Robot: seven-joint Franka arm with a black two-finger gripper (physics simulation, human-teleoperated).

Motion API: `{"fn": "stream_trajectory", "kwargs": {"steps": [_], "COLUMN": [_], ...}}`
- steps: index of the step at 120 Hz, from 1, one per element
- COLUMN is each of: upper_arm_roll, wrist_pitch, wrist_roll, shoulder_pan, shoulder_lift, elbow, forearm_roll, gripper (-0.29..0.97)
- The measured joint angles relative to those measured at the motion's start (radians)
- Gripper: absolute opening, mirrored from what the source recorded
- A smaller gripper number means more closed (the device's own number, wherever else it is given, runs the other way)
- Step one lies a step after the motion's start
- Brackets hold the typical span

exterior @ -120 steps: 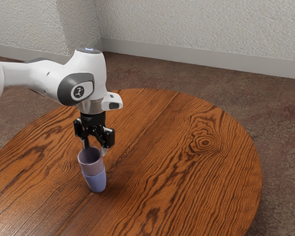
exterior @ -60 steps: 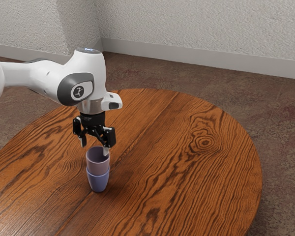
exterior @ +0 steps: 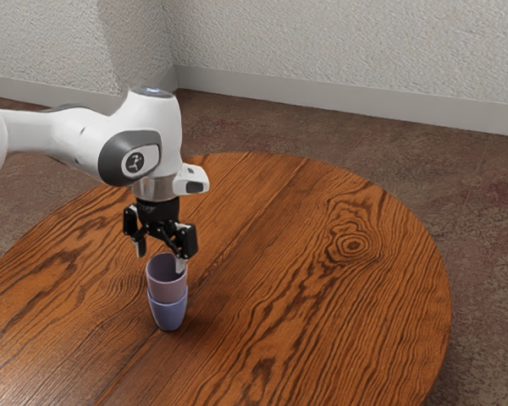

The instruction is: Place the left cup onto the right cup

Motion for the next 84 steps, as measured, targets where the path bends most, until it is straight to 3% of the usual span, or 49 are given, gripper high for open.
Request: {"fn": "stream_trajectory", "kwargs": {"steps": [84], "upper_arm_roll": [0.003], "wrist_pitch": [-0.042], "wrist_roll": [0.002], "shoulder_pan": [-0.007], "shoulder_lift": [-0.009], "elbow": [0.089], "forearm_roll": [0.013], "gripper": [0.68]}}
